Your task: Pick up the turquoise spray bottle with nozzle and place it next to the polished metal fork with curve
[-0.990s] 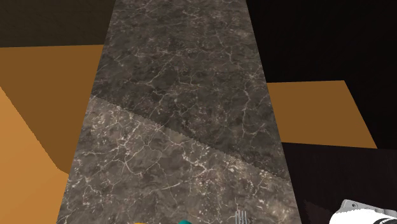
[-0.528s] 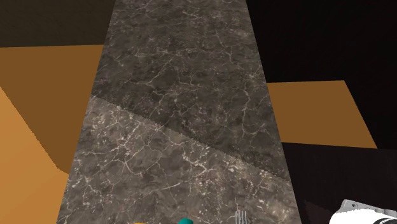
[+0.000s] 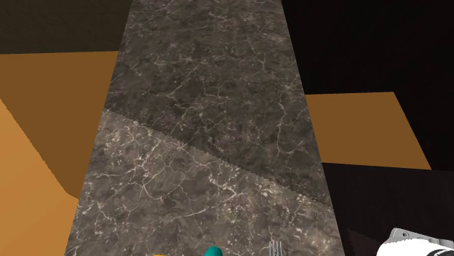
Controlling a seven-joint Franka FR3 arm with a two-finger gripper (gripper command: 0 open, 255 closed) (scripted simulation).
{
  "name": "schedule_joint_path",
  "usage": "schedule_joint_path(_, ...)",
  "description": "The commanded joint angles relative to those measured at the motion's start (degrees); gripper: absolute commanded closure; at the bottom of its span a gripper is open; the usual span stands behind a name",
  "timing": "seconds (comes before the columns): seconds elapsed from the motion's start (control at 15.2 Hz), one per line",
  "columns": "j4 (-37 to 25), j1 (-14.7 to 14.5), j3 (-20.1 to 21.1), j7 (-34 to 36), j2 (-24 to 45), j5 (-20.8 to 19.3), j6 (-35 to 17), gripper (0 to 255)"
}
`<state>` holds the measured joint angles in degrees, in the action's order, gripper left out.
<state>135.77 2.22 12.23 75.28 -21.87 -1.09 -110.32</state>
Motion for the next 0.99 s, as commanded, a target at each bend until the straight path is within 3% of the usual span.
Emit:
schedule_joint_path(0.0, 1.24, -0.05, 0.19, 0.30, 0.48, -0.03, -1.74, 255)
schedule_joint_path(0.26, 3.86, 0.00, 0.46, 0.78, 1.81, -0.23, -5.66, 255)
schedule_joint_path(0.79, 3.86, 0.00, 0.46, 0.78, 1.81, -0.23, -5.66, 255)
schedule_joint_path(0.86, 3.86, 0.00, 0.46, 0.78, 1.81, -0.23, -5.66, 0)
schedule_joint_path(0.92, 3.86, 0.00, 0.46, 0.78, 1.82, -0.24, -5.66, 0)
